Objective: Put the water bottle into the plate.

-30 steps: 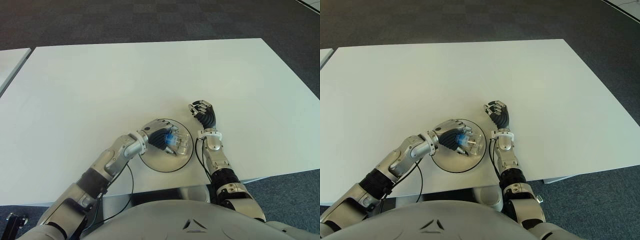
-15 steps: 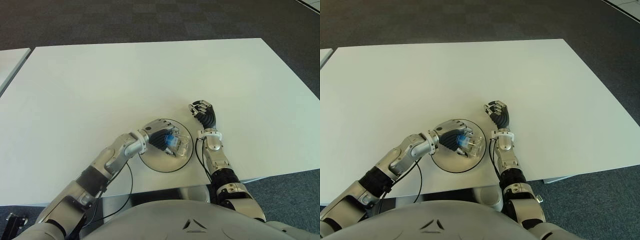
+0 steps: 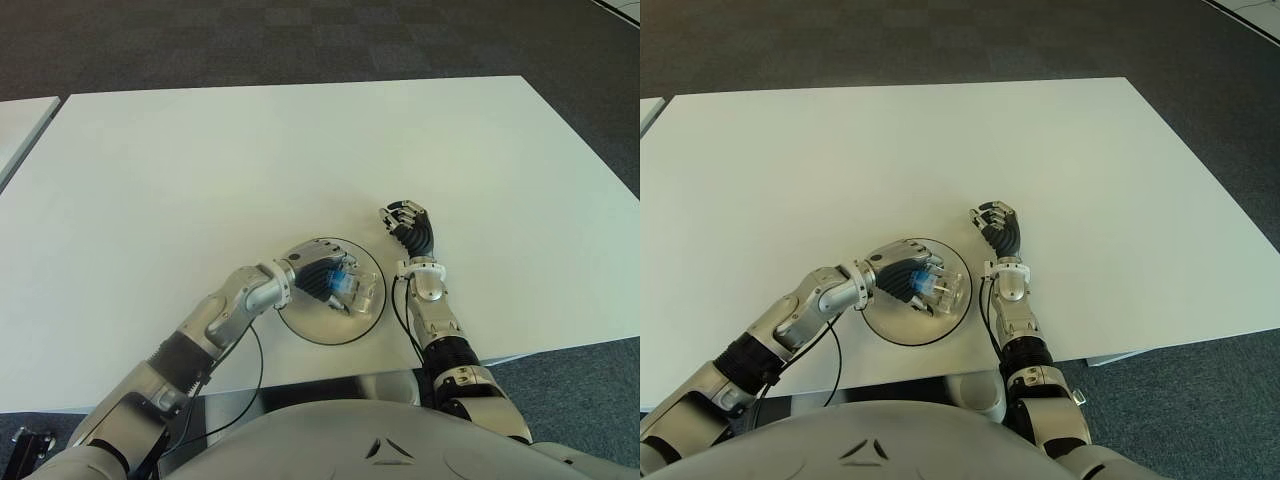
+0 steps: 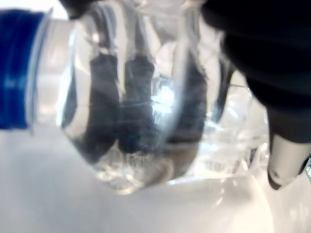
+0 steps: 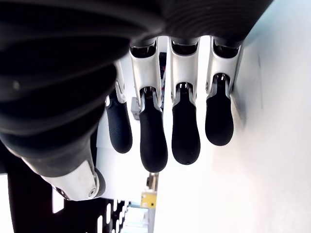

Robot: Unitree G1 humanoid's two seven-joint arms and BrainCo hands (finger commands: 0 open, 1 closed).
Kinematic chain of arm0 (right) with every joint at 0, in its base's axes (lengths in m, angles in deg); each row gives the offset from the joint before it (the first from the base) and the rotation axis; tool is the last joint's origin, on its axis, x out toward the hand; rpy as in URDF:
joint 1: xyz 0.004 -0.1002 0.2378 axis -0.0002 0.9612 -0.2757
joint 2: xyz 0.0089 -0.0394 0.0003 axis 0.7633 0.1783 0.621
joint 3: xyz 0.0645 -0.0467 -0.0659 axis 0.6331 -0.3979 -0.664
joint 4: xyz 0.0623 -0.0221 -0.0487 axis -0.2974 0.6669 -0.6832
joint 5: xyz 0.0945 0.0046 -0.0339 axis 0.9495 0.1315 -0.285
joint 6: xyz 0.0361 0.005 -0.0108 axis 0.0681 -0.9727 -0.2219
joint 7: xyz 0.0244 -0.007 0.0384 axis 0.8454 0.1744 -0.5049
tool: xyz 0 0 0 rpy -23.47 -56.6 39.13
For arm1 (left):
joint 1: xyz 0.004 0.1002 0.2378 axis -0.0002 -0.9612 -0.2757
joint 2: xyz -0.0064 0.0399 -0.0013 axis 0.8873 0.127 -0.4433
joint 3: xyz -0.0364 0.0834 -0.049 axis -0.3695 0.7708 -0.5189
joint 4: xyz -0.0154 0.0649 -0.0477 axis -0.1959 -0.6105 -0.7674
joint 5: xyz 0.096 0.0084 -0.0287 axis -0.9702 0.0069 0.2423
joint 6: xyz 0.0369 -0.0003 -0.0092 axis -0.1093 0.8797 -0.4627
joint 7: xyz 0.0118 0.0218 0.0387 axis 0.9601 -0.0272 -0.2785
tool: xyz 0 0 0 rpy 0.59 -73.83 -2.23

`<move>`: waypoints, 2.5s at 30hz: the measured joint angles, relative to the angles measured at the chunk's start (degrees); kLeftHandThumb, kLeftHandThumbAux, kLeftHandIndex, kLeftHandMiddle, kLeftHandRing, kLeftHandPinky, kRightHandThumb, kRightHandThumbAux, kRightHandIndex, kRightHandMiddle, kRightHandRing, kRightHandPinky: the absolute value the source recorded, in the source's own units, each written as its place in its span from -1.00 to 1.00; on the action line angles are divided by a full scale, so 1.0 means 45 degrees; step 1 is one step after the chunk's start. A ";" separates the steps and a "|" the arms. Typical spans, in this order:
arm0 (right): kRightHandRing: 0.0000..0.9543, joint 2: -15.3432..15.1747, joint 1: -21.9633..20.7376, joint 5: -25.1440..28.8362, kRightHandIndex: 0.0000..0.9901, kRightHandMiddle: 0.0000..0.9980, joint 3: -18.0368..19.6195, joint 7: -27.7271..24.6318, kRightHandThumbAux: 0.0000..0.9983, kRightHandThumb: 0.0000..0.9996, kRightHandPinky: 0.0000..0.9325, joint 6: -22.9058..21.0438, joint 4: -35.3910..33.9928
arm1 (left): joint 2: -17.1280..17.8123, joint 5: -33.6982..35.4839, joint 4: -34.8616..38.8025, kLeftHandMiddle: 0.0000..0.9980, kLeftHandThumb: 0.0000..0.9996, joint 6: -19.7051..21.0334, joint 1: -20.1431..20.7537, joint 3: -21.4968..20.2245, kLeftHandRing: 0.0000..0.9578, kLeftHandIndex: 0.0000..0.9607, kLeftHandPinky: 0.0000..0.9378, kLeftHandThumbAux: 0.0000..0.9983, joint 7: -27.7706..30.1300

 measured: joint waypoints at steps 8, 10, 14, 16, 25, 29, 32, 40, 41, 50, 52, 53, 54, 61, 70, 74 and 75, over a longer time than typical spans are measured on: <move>0.32 -0.0009 0.0003 -0.0039 -0.12 0.26 -0.0023 -0.0008 0.46 0.42 0.36 0.0001 -0.0028 | 0.0091 0.0000 0.0023 -0.83 -0.42 -0.0086 0.0002 -0.0006 -0.85 -0.89 -0.87 0.50 0.0025; 0.32 -0.0009 0.0003 -0.0038 -0.12 0.26 -0.0027 -0.0008 0.46 0.42 0.35 0.0001 -0.0027 | 0.0134 0.0000 0.0022 -0.90 -0.49 -0.0158 0.0009 -0.0008 -0.92 -0.94 -0.93 0.47 0.0025; 0.32 -0.0009 0.0003 -0.0035 -0.12 0.26 -0.0029 -0.0020 0.46 0.42 0.36 0.0001 -0.0027 | 0.0232 -0.0003 0.0023 -0.98 -0.62 -0.0302 0.0029 -0.0006 -0.98 -0.99 -0.99 0.36 0.0053; 0.33 -0.0006 0.0003 -0.0034 -0.12 0.27 -0.0028 -0.0022 0.46 0.42 0.36 0.0001 -0.0027 | 0.0300 -0.0005 0.0027 -0.99 -0.67 -0.0368 0.0041 -0.0006 -0.99 -1.00 -0.99 0.31 0.0074; 0.34 0.0013 0.0003 -0.0014 -0.12 0.28 0.0004 -0.0012 0.46 0.42 0.37 -0.0001 -0.0027 | 0.0394 -0.0199 0.0086 -1.00 -0.86 -0.0628 -0.0010 -0.0030 -1.00 -1.00 -1.00 0.04 -0.0271; 0.35 0.0017 0.0003 0.0001 -0.12 0.29 0.0009 -0.0013 0.46 0.42 0.39 -0.0002 -0.0027 | 0.0392 -0.0421 0.0168 -1.00 -0.89 -0.0638 -0.0212 -0.0070 -1.00 -1.00 -1.00 -0.03 -0.0789; 0.35 0.0016 0.0003 0.0001 -0.12 0.29 0.0008 -0.0019 0.46 0.42 0.39 -0.0002 -0.0027 | 0.0373 -0.0647 0.0192 -1.00 -0.89 -0.0655 -0.0441 -0.0158 -1.00 -1.00 -1.00 -0.05 -0.1347; 0.35 0.0000 0.0005 -0.0009 -0.12 0.29 -0.0004 -0.0031 0.46 0.41 0.37 -0.0005 -0.0032 | 0.0250 -0.1918 0.0190 -1.00 -0.86 -0.0661 -0.0888 -0.0314 -1.00 -1.00 -1.00 -0.06 -0.3445; 0.35 0.0001 0.0006 -0.0012 -0.12 0.29 -0.0008 -0.0030 0.46 0.41 0.38 -0.0006 -0.0035 | 0.0233 -0.2092 0.0189 -1.00 -0.85 -0.0662 -0.0921 -0.0313 -1.00 -1.00 -1.00 -0.07 -0.3746; 0.36 0.0000 0.0015 -0.0048 -0.12 0.30 -0.0081 -0.0042 0.46 0.41 0.39 -0.0021 -0.0094 | 0.0103 -0.3891 0.0114 -1.00 -0.82 -0.0602 -0.1012 -0.0235 -1.00 -1.00 -1.00 -0.14 -0.6094; 0.36 -0.0001 0.0016 -0.0048 -0.12 0.31 -0.0099 -0.0048 0.46 0.41 0.39 -0.0029 -0.0127 | 0.0091 -0.4344 0.0068 -1.00 -0.81 -0.0549 -0.1011 -0.0196 -1.00 -1.00 -1.00 -0.15 -0.6632; 0.36 -0.0002 0.0017 -0.0047 -0.12 0.31 -0.0107 -0.0048 0.46 0.41 0.39 -0.0031 -0.0146 | 0.0083 -0.4588 0.0038 -1.00 -0.81 -0.0503 -0.1011 -0.0168 -1.00 -1.00 -1.00 -0.16 -0.6907; 0.36 -0.0005 0.0018 -0.0047 -0.12 0.31 -0.0112 -0.0047 0.46 0.41 0.39 -0.0033 -0.0161 | 0.0078 -0.4802 0.0007 -1.00 -0.80 -0.0443 -0.1008 -0.0124 -1.00 -1.00 -1.00 -0.17 -0.7164; 0.35 -0.0013 0.0037 -0.0042 -0.12 0.30 -0.0127 -0.0070 0.46 0.41 0.38 -0.0084 -0.0254 | -0.0036 -0.6075 -0.0279 -1.00 -0.77 0.0108 -0.1005 0.0222 -1.00 -1.00 -1.00 -0.20 -0.8602; 0.35 -0.0013 0.0048 -0.0045 -0.12 0.30 -0.0148 -0.0072 0.46 0.41 0.38 -0.0085 -0.0258 | -0.0167 -0.6899 -0.0494 -1.00 -0.72 0.0740 -0.1005 0.0502 -1.00 -1.00 -1.00 -0.25 -0.9641; 0.34 -0.0013 0.0049 -0.0049 -0.12 0.30 -0.0159 -0.0065 0.46 0.41 0.38 -0.0085 -0.0262 | -0.0199 -0.7147 -0.0601 -1.00 -0.69 0.0972 -0.1005 0.0677 -1.00 -1.00 -1.00 -0.28 -0.9929; 0.34 -0.0013 0.0048 -0.0055 -0.12 0.30 -0.0162 -0.0059 0.46 0.41 0.38 -0.0085 -0.0262 | -0.0206 -0.7234 -0.0622 -1.00 -0.69 0.1037 -0.1006 0.0714 -1.00 -1.00 -1.00 -0.29 -1.0001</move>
